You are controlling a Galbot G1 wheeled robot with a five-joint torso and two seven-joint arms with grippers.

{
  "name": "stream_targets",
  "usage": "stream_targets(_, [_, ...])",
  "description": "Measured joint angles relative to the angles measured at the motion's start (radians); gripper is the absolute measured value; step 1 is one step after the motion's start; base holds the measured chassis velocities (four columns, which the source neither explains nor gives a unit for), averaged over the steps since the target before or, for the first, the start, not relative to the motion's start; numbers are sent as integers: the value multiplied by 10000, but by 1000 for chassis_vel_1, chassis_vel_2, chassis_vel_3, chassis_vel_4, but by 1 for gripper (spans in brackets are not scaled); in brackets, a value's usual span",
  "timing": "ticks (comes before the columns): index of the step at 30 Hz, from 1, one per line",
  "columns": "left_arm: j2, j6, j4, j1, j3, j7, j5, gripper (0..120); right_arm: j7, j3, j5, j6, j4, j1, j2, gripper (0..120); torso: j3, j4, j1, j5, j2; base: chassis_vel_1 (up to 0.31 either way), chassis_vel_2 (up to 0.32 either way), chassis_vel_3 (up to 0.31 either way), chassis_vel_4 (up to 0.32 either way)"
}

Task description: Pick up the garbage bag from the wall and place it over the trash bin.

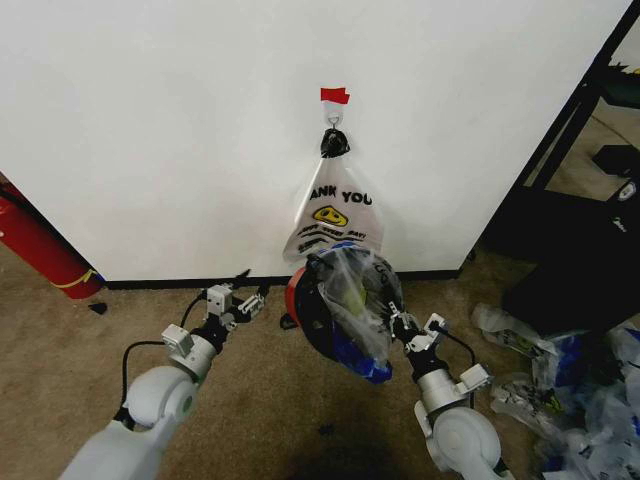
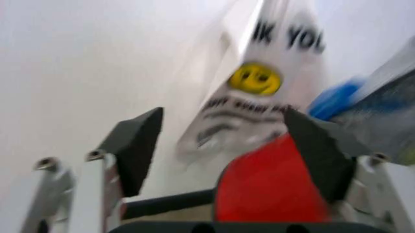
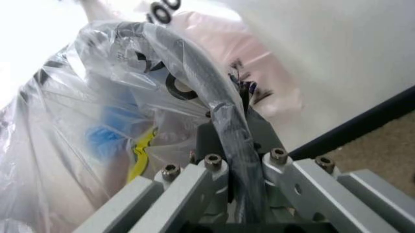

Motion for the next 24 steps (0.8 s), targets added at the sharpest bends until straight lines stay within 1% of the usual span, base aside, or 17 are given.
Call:
stream_targets(2, [8,-21,-918,464,61,-115,-115,90,81,-3,-25,29,-25,48,0,0,0,-1,0,-1,0,0,0,0,0])
stream_targets(3, [18,-84,-1269,662,99,-84,-119,92,90,-7,-41,43,-38,63,-2,0,0,2,0,1,0,0,0,0,0])
stream_targets(4, [22,-189,-1570,863,147,10,-102,97,91,-12,-66,58,-55,79,-6,0,0,2,-1,2,0,0,0,0,0])
stream_targets(5, [12,-424,-1935,1158,243,223,17,98,92,-22,-104,81,-83,95,-12,0,0,1,0,0,0,0,0,0,0])
stream_targets(6, [12,-424,-1935,1158,243,223,17,98,92,-22,-104,81,-83,95,-12,0,0,1,0,0,0,0,0,0,0])
stream_targets(8, [-70,-877,-2319,1704,469,820,462,100,87,-41,-166,128,-136,129,-13,0,-1,1,-1,2,0,0,0,0,0])
stream_targets(10, [-184,-1089,-2348,2188,729,1148,1251,100,59,-47,-225,183,-180,159,-7,0,-1,2,-1,0,0,0,0,0,0])
stream_targets(12, [-289,-1290,-2084,2571,1035,1251,2082,98,-1,-46,-298,248,-204,186,-2,0,-1,2,-1,0,0,0,0,0,0])
stream_targets(14, [-375,-1422,-1827,2736,1311,1268,2504,98,-66,-33,-398,290,-207,214,32,0,-1,2,-1,-2,0,0,0,0,0])
stream_targets(18, [-470,-1301,-1691,2658,1645,1118,2730,95,-124,-37,-592,341,-206,222,106,0,0,2,-1,-2,0,0,0,0,0])
stream_targets(24, [-457,-663,-1704,2073,1874,799,2622,94,-228,-96,-973,378,-168,170,135,0,0,-1,0,-1,0,0,0,0,0])
